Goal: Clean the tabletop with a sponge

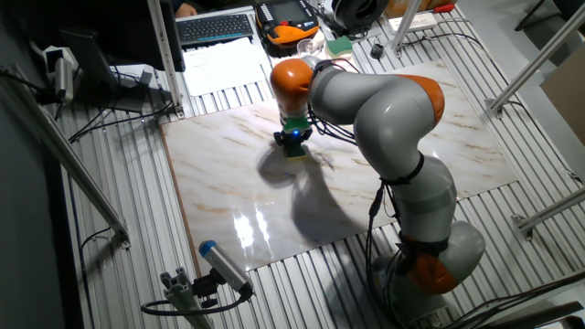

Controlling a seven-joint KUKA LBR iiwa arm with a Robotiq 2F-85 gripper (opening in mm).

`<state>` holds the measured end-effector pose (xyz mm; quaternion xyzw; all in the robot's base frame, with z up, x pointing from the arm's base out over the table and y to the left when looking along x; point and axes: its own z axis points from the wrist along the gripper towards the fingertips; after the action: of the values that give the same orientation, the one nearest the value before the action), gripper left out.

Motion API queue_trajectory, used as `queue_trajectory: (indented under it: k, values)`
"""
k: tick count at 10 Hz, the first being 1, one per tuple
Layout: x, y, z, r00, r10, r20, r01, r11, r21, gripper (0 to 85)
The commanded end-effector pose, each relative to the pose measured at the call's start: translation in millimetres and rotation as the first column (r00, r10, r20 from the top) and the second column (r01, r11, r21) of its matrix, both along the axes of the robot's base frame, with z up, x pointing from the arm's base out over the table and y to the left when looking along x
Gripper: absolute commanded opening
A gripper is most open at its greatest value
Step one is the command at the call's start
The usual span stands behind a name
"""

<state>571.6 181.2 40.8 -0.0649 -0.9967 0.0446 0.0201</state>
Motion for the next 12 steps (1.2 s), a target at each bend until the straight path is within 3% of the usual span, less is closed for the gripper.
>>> queue_trajectory:
  k: [1,7,9,12]
  values:
    - [-1.3,1.7,1.6,1.000,0.000,-0.003,0.000,1.000,0.003,0.0]
    - [-3.8,-9.4,-10.9,0.999,0.036,0.005,-0.036,0.999,-0.018,0.0]
    - [-4.2,-5.8,-14.1,0.999,0.036,0.012,-0.036,0.999,-0.027,0.0]
    - [-6.2,6.5,-18.3,1.000,0.014,0.015,-0.014,1.000,-0.008,0.0]
